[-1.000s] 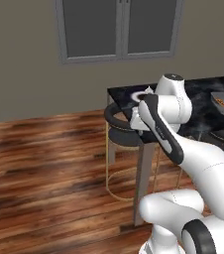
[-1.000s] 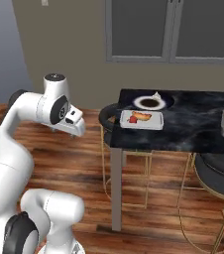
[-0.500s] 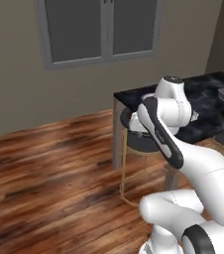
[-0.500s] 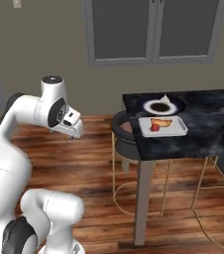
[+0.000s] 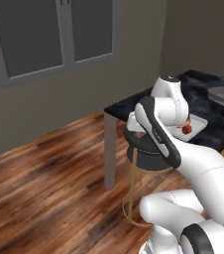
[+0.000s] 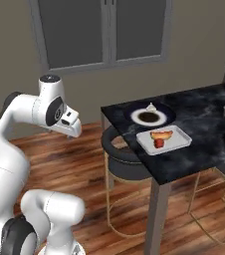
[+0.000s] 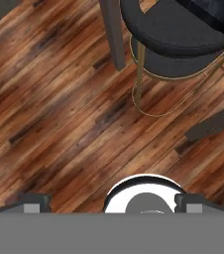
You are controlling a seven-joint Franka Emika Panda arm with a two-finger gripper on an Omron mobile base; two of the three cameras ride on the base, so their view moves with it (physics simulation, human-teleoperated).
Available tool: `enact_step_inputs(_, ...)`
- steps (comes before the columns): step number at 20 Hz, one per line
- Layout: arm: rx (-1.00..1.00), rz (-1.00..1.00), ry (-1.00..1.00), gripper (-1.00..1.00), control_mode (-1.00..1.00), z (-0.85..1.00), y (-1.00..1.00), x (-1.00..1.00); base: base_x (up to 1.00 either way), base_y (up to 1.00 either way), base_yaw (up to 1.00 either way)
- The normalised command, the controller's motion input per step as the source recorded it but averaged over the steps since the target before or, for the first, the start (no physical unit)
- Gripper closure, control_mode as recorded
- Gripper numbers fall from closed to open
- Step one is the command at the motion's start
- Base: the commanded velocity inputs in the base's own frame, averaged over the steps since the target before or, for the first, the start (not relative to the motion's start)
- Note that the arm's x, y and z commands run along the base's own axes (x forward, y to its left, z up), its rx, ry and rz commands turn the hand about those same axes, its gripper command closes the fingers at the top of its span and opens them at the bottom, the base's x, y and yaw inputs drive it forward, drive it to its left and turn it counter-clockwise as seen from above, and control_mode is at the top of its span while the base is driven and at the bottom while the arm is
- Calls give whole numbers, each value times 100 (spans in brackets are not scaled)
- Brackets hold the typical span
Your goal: Place one cooked food and one vegetable from the large plate to each tupperware container.
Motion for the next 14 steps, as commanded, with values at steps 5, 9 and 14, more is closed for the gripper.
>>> enact_step_inputs(5,0,0,0,-100,100,0,0,0,90,87,-64)
enact_step_inputs(9,0,0,0,-100,100,0,0,0,73,77,-68)
enact_step_inputs(14,0,0,0,-100,100,0,0,0,48,90,-64)
